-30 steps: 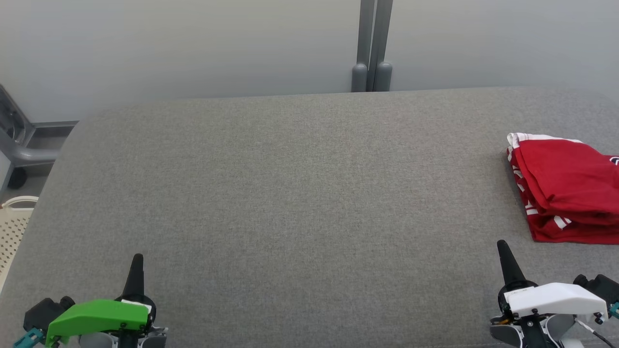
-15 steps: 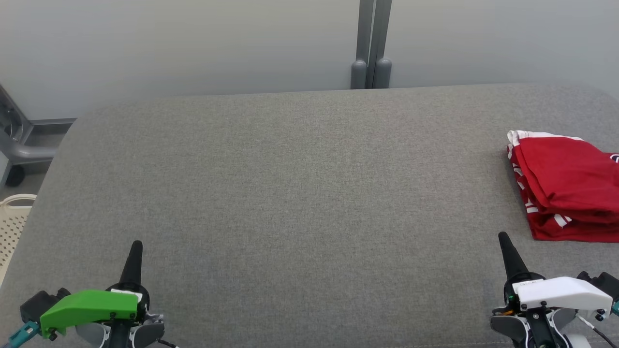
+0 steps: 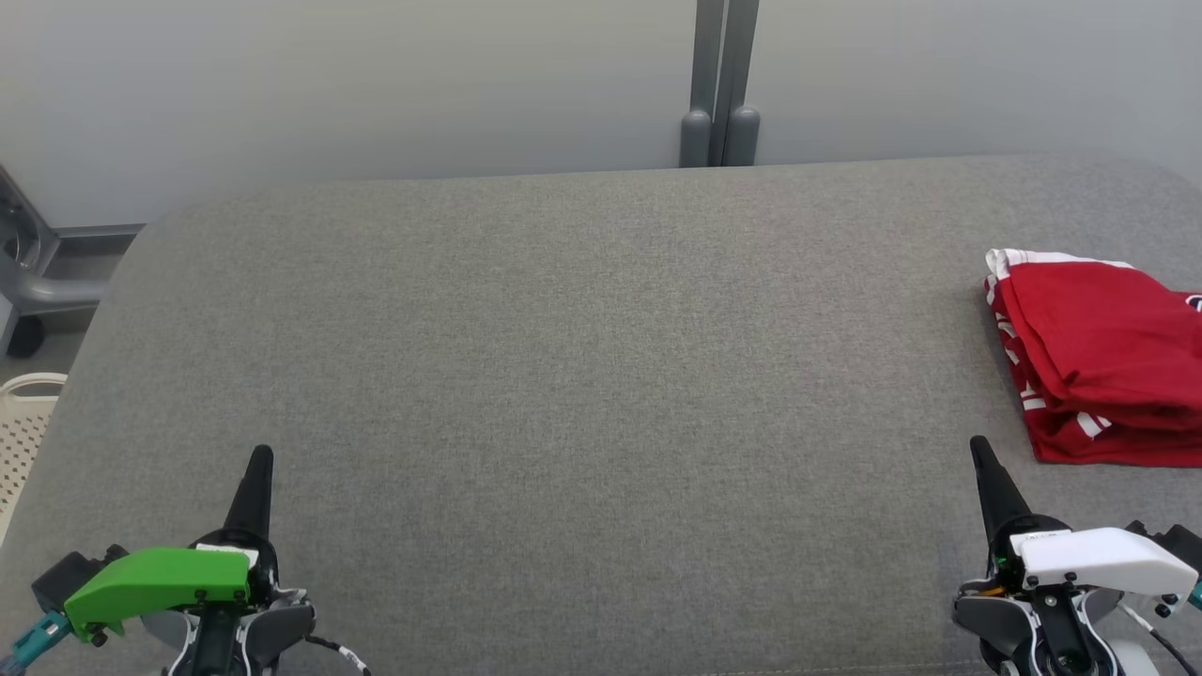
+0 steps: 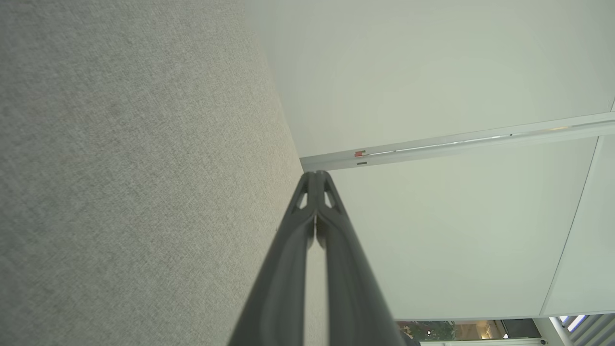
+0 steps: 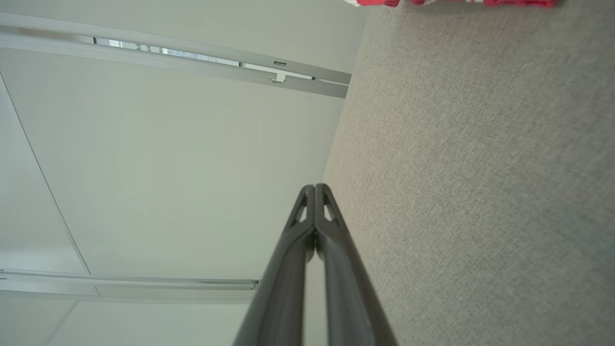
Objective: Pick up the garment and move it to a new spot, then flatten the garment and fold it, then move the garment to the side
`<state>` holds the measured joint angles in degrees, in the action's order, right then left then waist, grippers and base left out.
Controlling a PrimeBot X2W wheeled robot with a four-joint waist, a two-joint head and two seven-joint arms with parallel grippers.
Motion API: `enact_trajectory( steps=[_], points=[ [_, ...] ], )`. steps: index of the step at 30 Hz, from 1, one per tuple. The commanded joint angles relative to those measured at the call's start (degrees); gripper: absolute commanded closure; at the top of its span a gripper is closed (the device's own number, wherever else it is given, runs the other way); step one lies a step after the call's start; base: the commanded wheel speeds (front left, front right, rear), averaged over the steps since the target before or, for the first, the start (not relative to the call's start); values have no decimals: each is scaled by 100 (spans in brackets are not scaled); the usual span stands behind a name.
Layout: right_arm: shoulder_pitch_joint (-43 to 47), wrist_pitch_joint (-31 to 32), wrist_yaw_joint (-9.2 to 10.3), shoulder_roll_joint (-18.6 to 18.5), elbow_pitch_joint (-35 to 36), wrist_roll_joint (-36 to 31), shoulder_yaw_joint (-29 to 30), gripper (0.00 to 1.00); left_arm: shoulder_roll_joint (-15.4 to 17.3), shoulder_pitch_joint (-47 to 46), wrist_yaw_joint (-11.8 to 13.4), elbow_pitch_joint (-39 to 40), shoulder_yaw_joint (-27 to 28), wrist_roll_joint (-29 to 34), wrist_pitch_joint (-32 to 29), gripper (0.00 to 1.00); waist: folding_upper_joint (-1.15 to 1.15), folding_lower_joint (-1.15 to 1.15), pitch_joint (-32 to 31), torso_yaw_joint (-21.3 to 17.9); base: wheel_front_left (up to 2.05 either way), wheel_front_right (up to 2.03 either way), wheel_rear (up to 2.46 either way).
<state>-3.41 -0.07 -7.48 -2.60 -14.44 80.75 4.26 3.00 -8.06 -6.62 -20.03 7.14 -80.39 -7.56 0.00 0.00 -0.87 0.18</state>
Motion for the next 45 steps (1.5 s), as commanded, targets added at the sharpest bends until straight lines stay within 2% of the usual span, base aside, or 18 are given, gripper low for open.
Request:
enact_trajectory(
  steps=[1,29,45],
  points=[
    [-94,27,-3,-34,71,135,19,100,7,-153,-48,54,32,-163,-46,100,0,0,6,-1,0,0,0],
    [-176,204,-2,-41,217,1228,59,100,-13,-375,-107,103,167,-1143,-400,100,0,0,101,-20,0,0,0],
    [-159,194,-2,-40,215,1207,56,100,-13,-361,-107,101,164,-1135,-389,100,0,0,102,-20,0,0,0]
  ],
)
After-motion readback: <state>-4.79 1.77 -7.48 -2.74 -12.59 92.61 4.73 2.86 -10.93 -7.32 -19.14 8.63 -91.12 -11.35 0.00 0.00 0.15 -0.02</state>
